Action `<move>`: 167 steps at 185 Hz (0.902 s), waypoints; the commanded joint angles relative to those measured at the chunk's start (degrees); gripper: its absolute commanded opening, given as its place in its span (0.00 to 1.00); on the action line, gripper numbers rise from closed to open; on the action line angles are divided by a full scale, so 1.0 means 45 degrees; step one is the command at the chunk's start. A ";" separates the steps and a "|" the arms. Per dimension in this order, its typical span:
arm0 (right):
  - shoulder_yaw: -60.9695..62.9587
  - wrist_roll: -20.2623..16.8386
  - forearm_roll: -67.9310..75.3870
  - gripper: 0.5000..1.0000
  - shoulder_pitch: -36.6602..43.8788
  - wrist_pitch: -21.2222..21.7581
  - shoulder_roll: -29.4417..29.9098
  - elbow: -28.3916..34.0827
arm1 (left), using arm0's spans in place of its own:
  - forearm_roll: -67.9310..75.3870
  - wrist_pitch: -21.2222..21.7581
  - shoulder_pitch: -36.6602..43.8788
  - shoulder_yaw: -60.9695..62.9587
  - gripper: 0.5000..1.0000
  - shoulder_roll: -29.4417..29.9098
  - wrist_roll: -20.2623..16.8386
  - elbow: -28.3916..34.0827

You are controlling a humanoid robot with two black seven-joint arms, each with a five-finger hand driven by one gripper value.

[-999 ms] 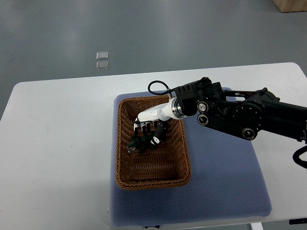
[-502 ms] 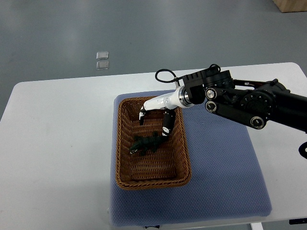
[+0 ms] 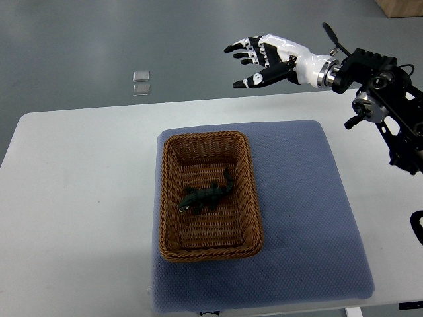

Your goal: Place crocodile in brown basket with right hand

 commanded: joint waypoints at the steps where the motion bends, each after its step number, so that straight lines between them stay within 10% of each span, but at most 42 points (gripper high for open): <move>1: 0.0807 0.0717 0.3836 0.84 -0.0878 -0.0415 0.0381 -0.0856 | -0.0002 -0.0012 0.0000 0.0059 1.00 0.0000 0.0002 -0.0018; 54: 0.0788 0.2632 1.0831 0.86 -0.1249 -0.0708 0.0772 -0.3317 | -0.0002 -0.0012 0.0000 0.0098 1.00 0.0000 0.0002 -0.0018; 167: 0.0710 0.2730 1.2433 0.86 -0.2363 -0.0552 0.1241 -0.4001 | -0.0002 -0.0012 0.0000 0.0138 1.00 0.0000 0.0002 -0.0018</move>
